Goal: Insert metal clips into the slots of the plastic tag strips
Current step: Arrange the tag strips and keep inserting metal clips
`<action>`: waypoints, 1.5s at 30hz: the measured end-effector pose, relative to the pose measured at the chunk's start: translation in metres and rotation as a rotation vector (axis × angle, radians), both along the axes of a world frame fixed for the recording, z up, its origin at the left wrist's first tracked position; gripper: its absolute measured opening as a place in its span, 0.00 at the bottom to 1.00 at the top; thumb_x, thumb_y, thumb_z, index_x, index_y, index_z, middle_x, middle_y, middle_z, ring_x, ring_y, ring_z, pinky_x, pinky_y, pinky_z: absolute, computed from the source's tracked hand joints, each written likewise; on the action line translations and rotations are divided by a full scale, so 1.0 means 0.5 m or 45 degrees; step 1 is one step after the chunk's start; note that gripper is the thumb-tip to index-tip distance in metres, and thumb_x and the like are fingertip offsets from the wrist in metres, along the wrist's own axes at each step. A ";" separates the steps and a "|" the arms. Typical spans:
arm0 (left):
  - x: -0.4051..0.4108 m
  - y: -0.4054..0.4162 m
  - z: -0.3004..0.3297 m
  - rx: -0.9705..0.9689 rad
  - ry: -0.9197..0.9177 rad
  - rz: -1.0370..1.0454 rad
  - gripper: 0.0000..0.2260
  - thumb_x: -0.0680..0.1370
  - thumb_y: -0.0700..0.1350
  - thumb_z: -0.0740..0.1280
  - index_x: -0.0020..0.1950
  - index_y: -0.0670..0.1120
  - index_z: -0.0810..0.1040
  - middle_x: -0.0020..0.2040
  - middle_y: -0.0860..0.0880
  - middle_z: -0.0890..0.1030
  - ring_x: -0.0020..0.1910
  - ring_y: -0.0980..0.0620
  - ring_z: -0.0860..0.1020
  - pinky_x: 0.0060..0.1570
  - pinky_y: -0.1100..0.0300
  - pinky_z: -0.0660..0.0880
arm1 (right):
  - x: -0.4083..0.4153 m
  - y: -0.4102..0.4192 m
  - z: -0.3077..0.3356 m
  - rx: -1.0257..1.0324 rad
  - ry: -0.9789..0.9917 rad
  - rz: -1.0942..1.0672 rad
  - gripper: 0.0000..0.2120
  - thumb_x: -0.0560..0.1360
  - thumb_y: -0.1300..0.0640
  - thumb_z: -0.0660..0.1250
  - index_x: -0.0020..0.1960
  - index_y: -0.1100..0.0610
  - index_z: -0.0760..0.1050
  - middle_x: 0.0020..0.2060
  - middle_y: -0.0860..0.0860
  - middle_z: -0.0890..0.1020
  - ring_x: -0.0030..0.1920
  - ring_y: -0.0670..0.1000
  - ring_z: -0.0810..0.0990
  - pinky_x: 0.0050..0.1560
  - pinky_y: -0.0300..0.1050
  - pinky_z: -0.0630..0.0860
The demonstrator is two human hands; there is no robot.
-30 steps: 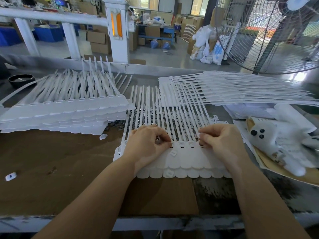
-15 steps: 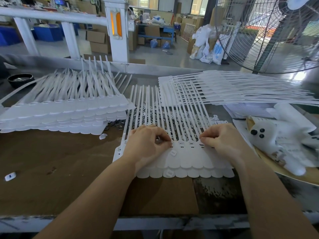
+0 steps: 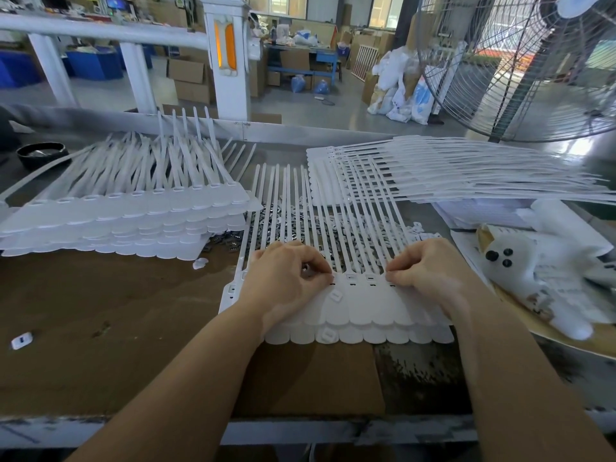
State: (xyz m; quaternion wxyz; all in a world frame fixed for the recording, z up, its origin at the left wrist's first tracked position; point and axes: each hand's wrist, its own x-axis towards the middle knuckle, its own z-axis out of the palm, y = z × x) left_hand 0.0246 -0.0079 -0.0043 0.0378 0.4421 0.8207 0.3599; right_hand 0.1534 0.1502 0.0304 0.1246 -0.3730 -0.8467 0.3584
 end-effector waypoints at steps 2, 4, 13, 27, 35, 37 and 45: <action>0.000 0.000 0.000 -0.002 -0.006 0.001 0.11 0.72 0.53 0.71 0.34 0.65 0.71 0.39 0.65 0.73 0.49 0.57 0.71 0.59 0.51 0.68 | -0.003 0.000 0.002 -0.042 0.003 -0.037 0.06 0.67 0.65 0.74 0.36 0.56 0.81 0.38 0.48 0.81 0.40 0.42 0.76 0.43 0.36 0.70; 0.000 0.000 0.000 -0.002 -0.012 0.006 0.11 0.72 0.53 0.71 0.34 0.65 0.71 0.39 0.64 0.73 0.49 0.57 0.71 0.59 0.52 0.67 | -0.007 -0.002 0.006 -0.079 -0.007 -0.080 0.06 0.67 0.66 0.74 0.35 0.56 0.81 0.36 0.47 0.80 0.40 0.42 0.76 0.40 0.36 0.70; 0.001 -0.001 0.003 -0.019 -0.024 0.009 0.11 0.72 0.52 0.71 0.34 0.64 0.71 0.39 0.66 0.72 0.50 0.56 0.72 0.60 0.50 0.68 | 0.000 -0.015 -0.003 0.064 0.099 -0.085 0.06 0.69 0.63 0.72 0.38 0.53 0.83 0.37 0.46 0.81 0.42 0.44 0.78 0.46 0.41 0.75; 0.003 0.000 0.000 0.023 0.004 0.021 0.12 0.71 0.53 0.72 0.32 0.65 0.71 0.38 0.63 0.75 0.47 0.58 0.73 0.57 0.51 0.70 | -0.026 -0.113 -0.008 0.255 0.044 0.392 0.03 0.69 0.56 0.73 0.42 0.51 0.83 0.33 0.40 0.78 0.34 0.39 0.76 0.34 0.29 0.70; 0.002 0.002 0.001 -0.003 0.003 0.028 0.11 0.71 0.53 0.71 0.33 0.65 0.72 0.39 0.63 0.75 0.47 0.57 0.73 0.58 0.50 0.70 | -0.018 -0.089 -0.012 0.172 0.167 0.243 0.05 0.72 0.59 0.71 0.40 0.51 0.77 0.36 0.46 0.79 0.38 0.44 0.78 0.39 0.36 0.72; 0.003 0.002 0.001 -0.001 -0.015 0.032 0.10 0.71 0.53 0.71 0.34 0.64 0.73 0.39 0.62 0.76 0.47 0.57 0.74 0.58 0.49 0.70 | -0.012 -0.077 -0.013 0.171 0.208 0.172 0.07 0.72 0.61 0.70 0.39 0.51 0.75 0.34 0.46 0.79 0.36 0.44 0.77 0.37 0.36 0.69; 0.002 -0.001 0.003 -0.001 -0.026 0.012 0.08 0.72 0.52 0.71 0.37 0.62 0.74 0.38 0.65 0.73 0.48 0.56 0.73 0.59 0.49 0.69 | 0.007 -0.038 -0.003 0.168 0.215 0.113 0.06 0.70 0.61 0.73 0.46 0.54 0.82 0.38 0.44 0.81 0.40 0.38 0.78 0.39 0.26 0.72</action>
